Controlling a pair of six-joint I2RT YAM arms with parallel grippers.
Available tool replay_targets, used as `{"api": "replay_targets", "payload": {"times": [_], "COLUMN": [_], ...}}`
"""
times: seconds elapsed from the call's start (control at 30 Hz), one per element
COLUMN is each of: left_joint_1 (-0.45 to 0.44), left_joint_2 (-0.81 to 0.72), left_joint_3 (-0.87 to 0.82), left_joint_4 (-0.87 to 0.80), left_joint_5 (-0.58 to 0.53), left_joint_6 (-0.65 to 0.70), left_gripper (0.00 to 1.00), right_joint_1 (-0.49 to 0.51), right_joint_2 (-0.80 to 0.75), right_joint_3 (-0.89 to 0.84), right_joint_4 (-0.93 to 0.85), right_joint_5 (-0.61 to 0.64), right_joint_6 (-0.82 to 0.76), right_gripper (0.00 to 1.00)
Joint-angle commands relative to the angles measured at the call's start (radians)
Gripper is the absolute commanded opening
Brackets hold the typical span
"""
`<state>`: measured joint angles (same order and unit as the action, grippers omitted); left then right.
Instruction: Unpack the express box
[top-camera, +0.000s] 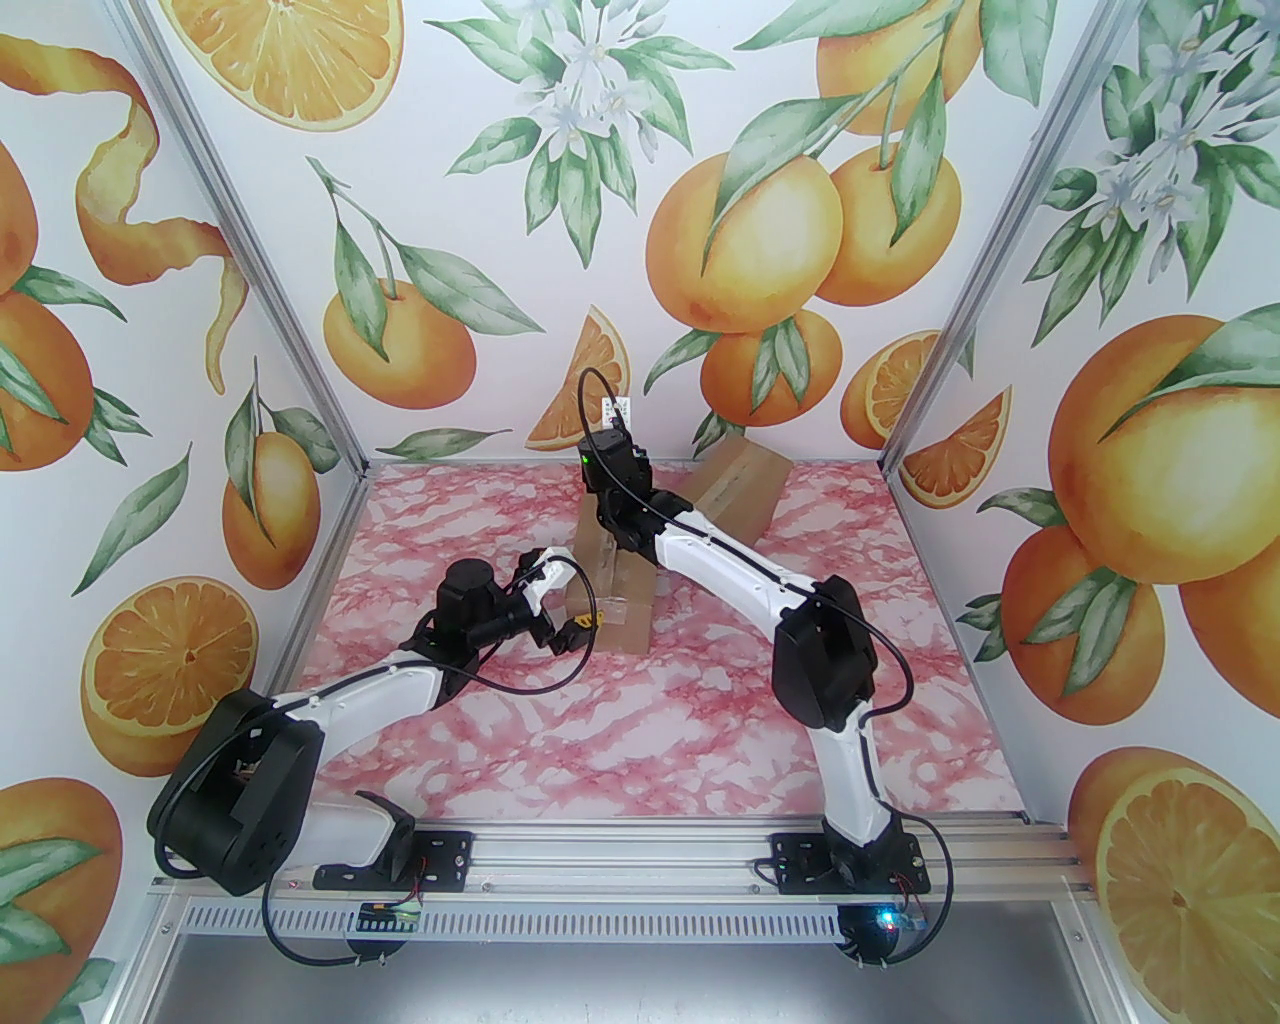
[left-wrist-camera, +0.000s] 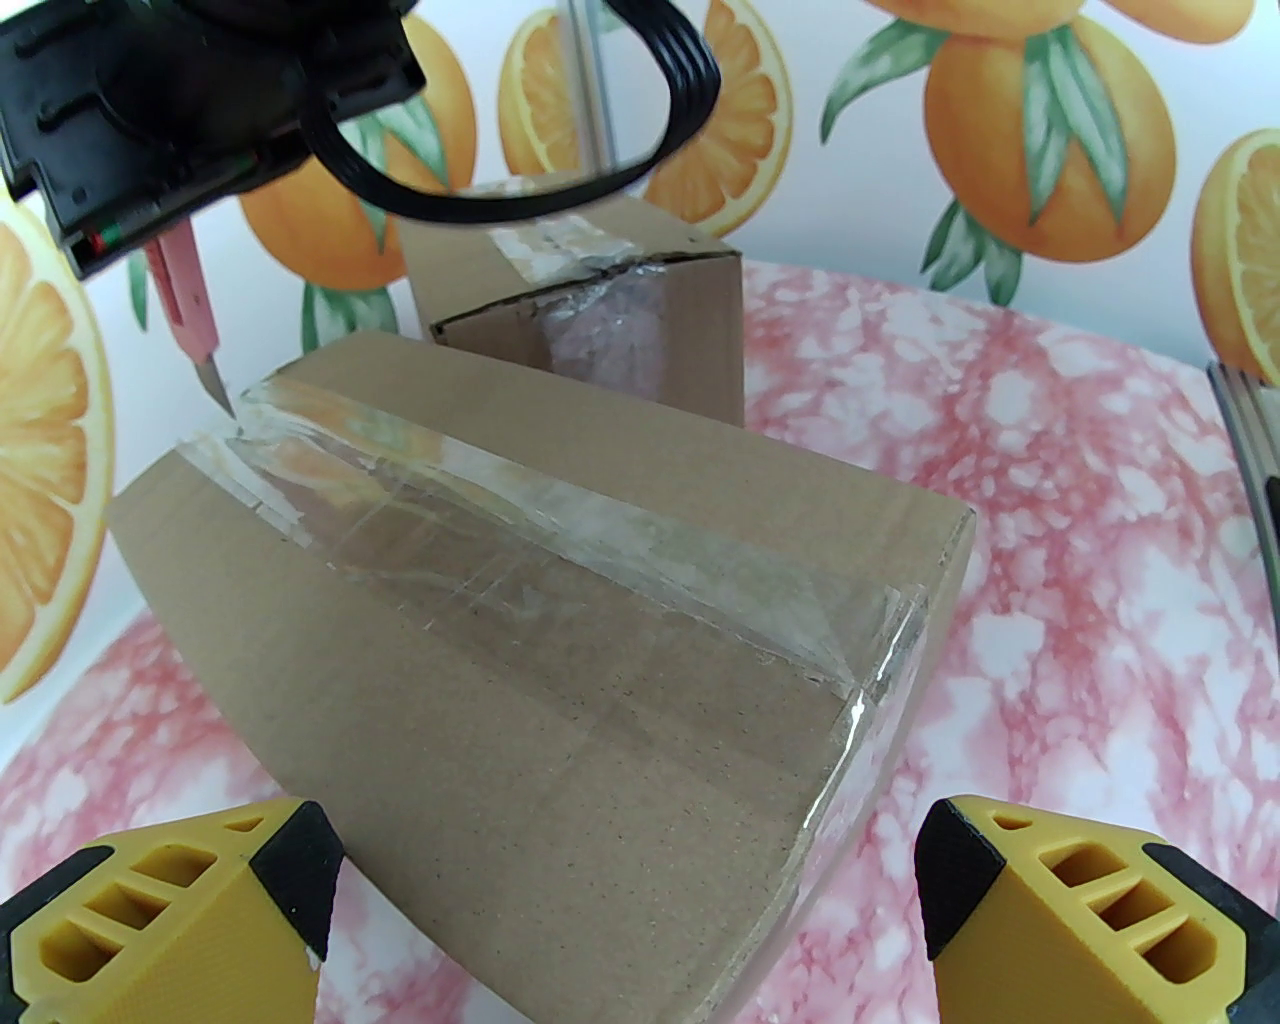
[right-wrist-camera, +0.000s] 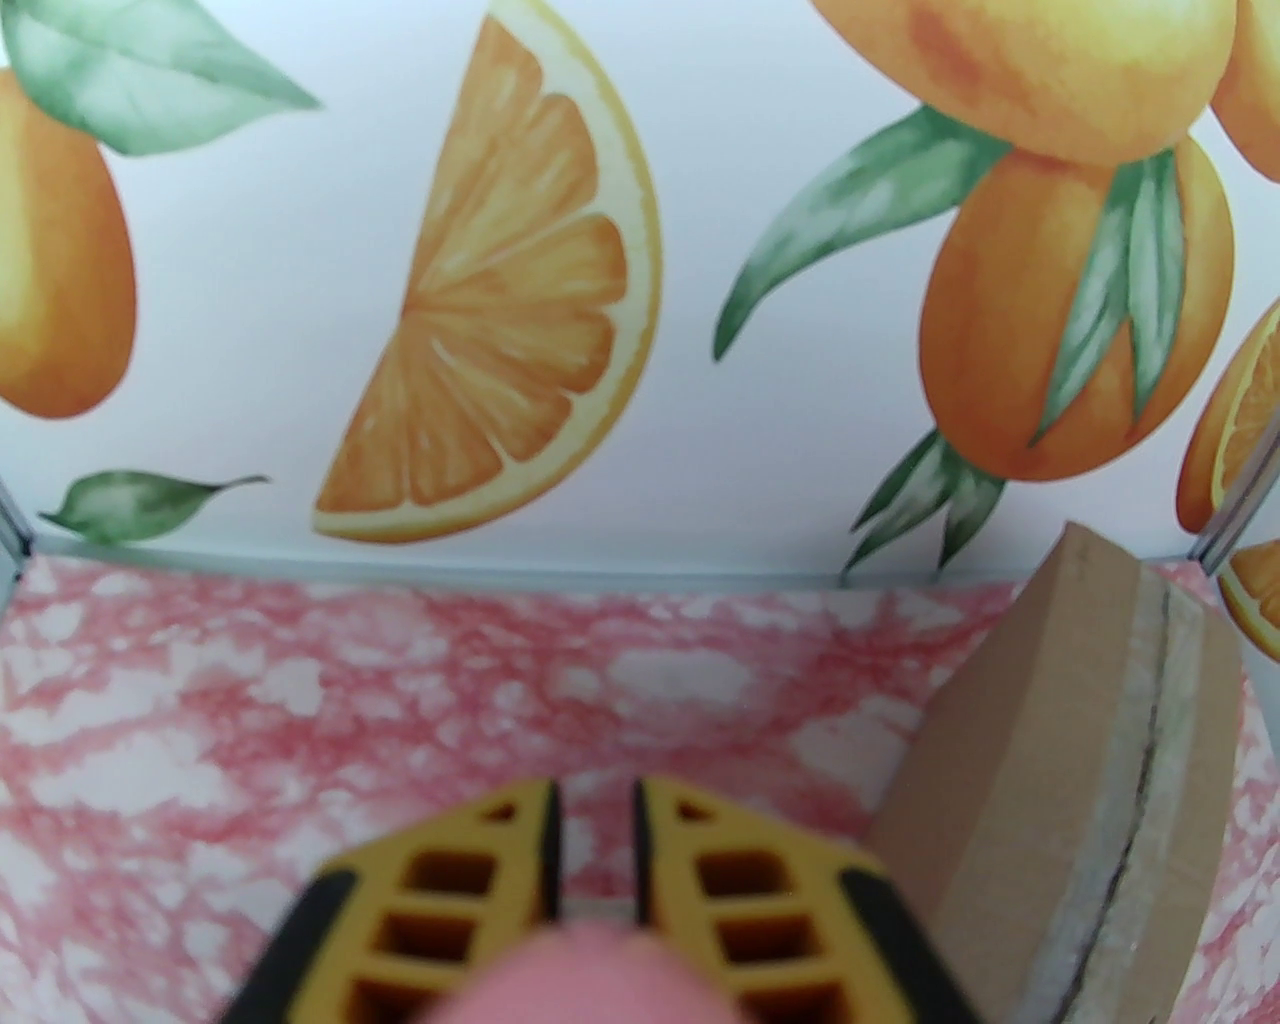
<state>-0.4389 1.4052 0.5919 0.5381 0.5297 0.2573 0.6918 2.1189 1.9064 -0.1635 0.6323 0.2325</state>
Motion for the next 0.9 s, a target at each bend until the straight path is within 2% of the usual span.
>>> {"api": "replay_targets", "payload": {"times": [0.0,0.3,0.67,0.87], "left_joint_1": [0.000,-0.016,-0.054,-0.067], "left_joint_2": [0.028,0.063,0.080,0.072], "left_joint_3": [0.018,0.017,-0.013,-0.047], "left_joint_4": [0.067,0.075,0.109,0.123], "left_joint_5": [0.032,0.024,-0.071,-0.102], "left_joint_6": [-0.062,-0.120,-0.163,-0.183], "left_gripper": [1.00,1.00,1.00,1.00], "right_joint_1": [-0.006,-0.007,0.014,0.018], "right_joint_2": [0.019,0.016,-0.024,-0.079], "right_joint_3": [0.028,0.024,-0.020,-0.091], "right_joint_4": [-0.034,-0.062,-0.076,-0.006], "right_joint_5": [0.028,0.034,0.031,0.038], "right_joint_6": [0.017,0.030,0.047,0.031], "right_gripper": [0.00,0.00,0.00,0.00]}}
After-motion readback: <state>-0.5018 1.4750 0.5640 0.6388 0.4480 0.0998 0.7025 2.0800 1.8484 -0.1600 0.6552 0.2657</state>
